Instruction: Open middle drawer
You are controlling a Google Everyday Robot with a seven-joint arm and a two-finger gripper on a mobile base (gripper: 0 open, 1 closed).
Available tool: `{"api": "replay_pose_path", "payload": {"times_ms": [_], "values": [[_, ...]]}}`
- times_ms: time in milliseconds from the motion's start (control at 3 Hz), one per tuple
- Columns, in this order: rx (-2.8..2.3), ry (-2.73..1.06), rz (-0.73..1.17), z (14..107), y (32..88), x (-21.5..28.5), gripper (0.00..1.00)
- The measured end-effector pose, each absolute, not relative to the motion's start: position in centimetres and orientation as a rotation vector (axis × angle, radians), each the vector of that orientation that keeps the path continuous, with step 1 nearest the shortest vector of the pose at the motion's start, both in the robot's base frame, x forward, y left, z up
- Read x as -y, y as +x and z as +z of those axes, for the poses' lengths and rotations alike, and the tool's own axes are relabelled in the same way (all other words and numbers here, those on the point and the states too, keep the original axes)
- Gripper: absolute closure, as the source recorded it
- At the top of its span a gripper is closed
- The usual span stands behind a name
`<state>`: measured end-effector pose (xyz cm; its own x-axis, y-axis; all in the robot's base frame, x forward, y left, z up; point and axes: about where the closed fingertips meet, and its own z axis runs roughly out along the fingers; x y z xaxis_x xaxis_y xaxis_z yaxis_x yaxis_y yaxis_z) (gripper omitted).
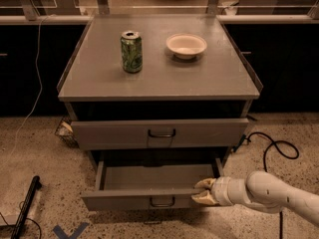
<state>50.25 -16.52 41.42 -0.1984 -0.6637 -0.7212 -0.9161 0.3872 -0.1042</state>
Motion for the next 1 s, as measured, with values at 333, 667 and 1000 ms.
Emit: {"api": "replay_pose_path", "payload": {"times_ms": [333,667,1000], "values": [[-1.947,-1.355,0.460,41.42,50.25,16.52,0.27],[-1.947,-1.355,0.460,41.42,50.25,16.52,0.05],[-1.947,-1.355,0.460,41.42,50.25,16.51,1.00]]}}
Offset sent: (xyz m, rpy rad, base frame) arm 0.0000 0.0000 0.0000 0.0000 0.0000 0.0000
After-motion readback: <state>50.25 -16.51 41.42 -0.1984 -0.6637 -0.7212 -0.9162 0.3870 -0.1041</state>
